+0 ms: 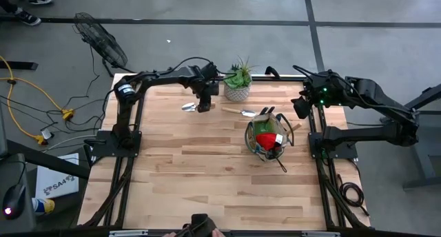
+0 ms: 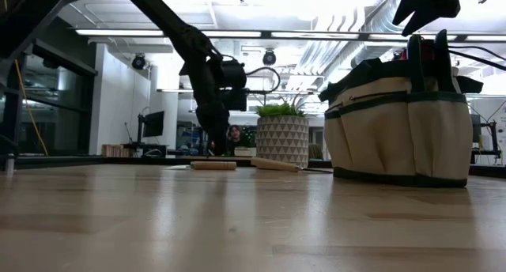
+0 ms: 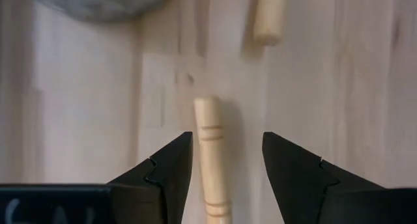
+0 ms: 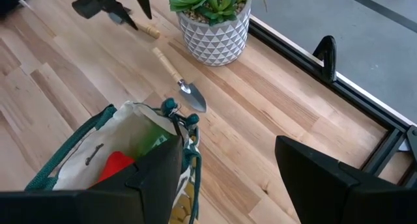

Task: Pick & Place Garden tools in Gardening bag
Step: Put the left brown trowel into the brown gardening bag

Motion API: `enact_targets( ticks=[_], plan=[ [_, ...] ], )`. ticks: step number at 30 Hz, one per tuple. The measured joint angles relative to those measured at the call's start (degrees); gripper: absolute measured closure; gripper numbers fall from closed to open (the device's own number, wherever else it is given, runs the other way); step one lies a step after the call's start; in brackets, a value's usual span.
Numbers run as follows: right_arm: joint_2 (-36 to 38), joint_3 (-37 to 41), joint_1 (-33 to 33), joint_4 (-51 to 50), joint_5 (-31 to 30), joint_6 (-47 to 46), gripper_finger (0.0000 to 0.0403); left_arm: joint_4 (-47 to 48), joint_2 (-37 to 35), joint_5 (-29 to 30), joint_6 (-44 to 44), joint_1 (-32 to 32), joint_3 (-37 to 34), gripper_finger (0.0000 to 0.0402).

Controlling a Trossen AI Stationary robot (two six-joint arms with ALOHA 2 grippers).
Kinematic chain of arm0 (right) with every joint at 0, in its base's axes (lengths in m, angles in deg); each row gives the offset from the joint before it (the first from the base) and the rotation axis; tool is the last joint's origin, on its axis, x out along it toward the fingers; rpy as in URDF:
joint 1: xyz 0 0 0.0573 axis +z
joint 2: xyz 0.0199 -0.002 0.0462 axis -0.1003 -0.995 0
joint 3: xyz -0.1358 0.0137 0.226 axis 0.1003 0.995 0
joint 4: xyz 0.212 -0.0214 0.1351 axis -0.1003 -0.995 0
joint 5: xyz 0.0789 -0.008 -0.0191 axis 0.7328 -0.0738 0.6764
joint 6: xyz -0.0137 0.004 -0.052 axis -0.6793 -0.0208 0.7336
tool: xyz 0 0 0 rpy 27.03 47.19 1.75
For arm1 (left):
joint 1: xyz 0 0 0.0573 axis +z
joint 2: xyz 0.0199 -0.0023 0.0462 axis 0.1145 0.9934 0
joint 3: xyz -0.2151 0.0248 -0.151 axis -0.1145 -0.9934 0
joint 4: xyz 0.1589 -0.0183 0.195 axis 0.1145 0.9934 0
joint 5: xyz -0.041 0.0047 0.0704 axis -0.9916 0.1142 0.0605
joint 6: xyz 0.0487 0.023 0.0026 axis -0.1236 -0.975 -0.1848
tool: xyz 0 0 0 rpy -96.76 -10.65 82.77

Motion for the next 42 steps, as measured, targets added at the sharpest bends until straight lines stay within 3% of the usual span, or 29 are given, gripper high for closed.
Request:
enact_targets(
  ticks=[14,42],
  plan=[
    [0.00,0.00,0.02,0.28,-0.01,0.00,0.0165,-1.09,4.37,1.95,-1.33,0.01,-0.01,0.0220],
    [0.00,0.00,0.04,1.81,-0.02,0.00,0.0165,-6.40,4.90,0.75,1.08,-0.52,-0.04,0.0220]
  ],
)
